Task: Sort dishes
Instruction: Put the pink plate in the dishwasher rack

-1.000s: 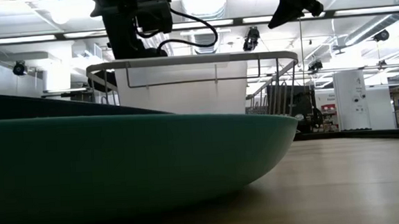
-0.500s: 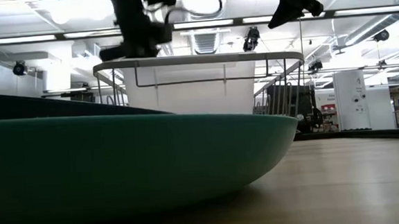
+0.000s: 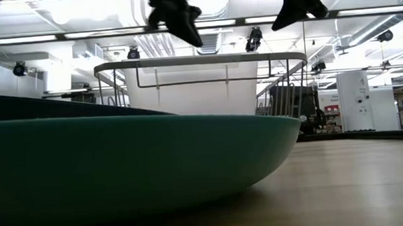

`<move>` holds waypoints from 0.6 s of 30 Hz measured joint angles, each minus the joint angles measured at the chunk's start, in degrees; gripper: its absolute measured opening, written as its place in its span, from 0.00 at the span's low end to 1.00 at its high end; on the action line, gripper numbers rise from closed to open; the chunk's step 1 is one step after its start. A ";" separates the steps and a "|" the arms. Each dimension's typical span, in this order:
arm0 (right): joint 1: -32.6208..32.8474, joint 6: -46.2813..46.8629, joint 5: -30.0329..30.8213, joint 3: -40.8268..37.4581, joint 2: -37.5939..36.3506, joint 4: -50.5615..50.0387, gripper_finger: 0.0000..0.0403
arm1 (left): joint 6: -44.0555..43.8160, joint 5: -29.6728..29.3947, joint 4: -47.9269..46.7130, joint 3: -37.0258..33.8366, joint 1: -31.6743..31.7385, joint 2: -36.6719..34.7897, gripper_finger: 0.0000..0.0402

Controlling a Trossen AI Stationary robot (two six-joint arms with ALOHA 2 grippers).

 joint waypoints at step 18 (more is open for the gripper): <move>-0.05 1.83 8.15 0.00 -0.25 -6.88 0.00 | -38.47 -6.01 -17.85 28.61 1.27 21.98 0.13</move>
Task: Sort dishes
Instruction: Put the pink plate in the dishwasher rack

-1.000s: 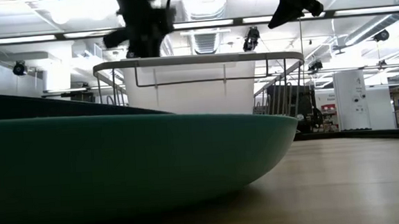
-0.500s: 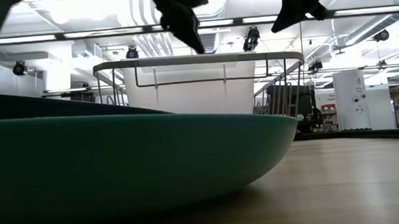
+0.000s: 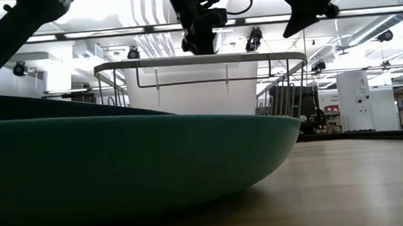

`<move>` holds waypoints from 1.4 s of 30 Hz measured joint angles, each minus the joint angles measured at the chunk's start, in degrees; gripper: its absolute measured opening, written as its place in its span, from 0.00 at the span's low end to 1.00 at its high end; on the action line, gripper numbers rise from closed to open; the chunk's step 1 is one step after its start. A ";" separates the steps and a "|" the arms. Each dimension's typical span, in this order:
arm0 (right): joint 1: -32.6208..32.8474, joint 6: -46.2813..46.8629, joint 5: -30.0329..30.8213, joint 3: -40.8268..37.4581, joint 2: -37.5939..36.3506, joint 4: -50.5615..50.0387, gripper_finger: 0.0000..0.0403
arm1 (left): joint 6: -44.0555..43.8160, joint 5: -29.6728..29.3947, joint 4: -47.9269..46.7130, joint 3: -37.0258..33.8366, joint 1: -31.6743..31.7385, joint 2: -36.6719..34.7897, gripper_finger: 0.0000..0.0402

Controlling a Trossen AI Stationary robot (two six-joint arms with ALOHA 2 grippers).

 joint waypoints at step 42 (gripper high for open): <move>-0.02 4.64 0.03 -3.15 -0.95 -2.94 0.00 | 28.95 7.08 -9.24 -2.01 -4.78 -0.12 0.21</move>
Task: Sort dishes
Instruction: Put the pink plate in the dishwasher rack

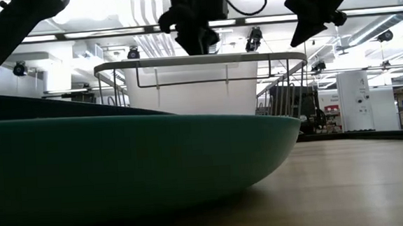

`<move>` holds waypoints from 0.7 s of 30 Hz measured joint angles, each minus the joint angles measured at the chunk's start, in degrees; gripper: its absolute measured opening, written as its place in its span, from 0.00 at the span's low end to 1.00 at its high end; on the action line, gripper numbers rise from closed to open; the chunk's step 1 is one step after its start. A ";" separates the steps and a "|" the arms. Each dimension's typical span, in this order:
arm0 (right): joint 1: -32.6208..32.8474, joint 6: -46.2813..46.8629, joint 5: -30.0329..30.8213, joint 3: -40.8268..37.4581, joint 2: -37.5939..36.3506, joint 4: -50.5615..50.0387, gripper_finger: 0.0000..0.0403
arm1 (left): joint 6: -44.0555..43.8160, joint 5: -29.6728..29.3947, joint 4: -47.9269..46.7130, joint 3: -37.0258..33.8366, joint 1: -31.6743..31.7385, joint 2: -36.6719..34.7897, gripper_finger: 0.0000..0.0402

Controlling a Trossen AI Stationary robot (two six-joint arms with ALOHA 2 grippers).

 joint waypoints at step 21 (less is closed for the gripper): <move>-0.02 1.16 4.42 -0.83 0.17 4.80 0.00 | -8.21 -5.26 -0.75 0.00 1.41 0.02 0.21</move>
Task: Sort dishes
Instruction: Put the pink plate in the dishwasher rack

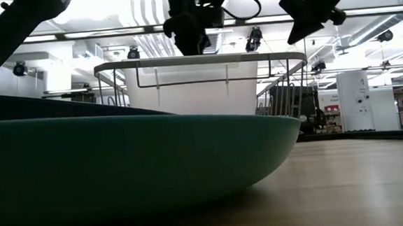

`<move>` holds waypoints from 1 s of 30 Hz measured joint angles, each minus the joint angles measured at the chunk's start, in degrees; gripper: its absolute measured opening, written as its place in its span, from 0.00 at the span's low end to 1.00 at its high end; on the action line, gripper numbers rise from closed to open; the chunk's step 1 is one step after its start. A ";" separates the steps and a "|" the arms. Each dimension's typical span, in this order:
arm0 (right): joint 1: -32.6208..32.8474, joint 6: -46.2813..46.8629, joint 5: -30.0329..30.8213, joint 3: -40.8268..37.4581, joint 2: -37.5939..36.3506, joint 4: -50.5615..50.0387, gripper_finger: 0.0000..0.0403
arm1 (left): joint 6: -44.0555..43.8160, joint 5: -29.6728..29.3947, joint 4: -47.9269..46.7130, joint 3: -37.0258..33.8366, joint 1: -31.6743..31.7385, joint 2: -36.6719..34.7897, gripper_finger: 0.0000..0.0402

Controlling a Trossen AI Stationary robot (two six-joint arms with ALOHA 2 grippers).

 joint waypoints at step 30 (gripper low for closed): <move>0.02 -1.19 -9.02 0.00 0.07 3.96 0.00 | -23.54 -10.49 1.92 0.44 2.01 -0.13 0.21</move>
